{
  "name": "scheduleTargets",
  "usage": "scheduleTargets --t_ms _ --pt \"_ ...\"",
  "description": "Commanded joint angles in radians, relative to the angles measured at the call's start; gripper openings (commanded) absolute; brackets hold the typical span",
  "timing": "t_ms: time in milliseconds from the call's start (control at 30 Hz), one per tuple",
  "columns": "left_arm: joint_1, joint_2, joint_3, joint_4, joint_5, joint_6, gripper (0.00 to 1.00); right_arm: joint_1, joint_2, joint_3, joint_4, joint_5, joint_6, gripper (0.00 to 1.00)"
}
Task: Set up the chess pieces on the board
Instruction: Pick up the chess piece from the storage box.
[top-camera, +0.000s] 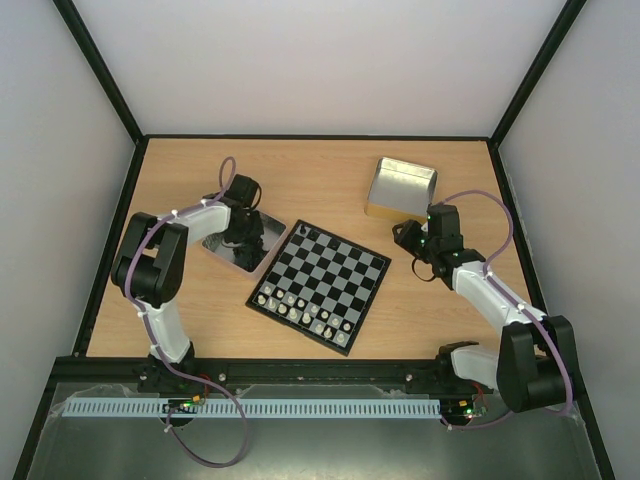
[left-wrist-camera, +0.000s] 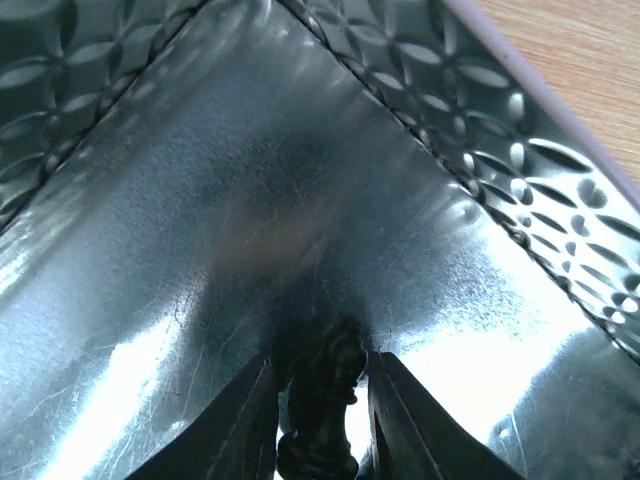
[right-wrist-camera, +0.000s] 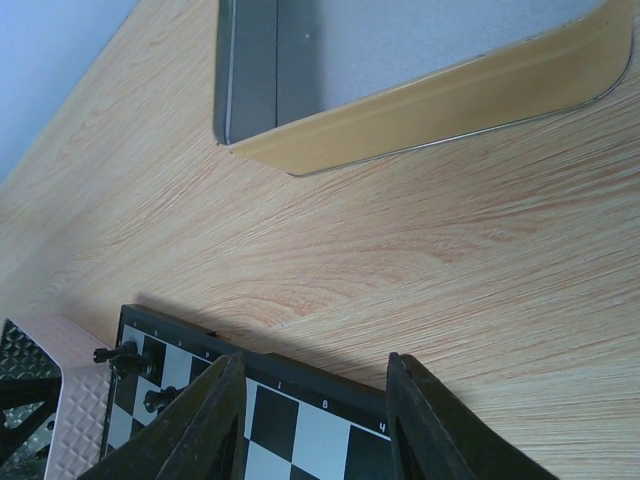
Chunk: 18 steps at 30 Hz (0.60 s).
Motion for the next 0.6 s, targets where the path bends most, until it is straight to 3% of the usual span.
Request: scheduleTargets --t_ms 0,333,567 --pt "0.004 -0.012 -0.019 -0.066 0.026 0.03 0.27 0.006 -0.014 0.008 0.018 -0.005 0.001 0.39" --pt "0.0 -0.022 -0.015 -0.055 0.022 0.044 0.11 0.008 -0.015 0.008 0.022 -0.014 0.001 0.39" --pt "-0.012 -0.043 -0.012 -0.047 0.011 0.048 0.12 0.007 -0.018 0.014 0.023 -0.027 0.0 0.39"
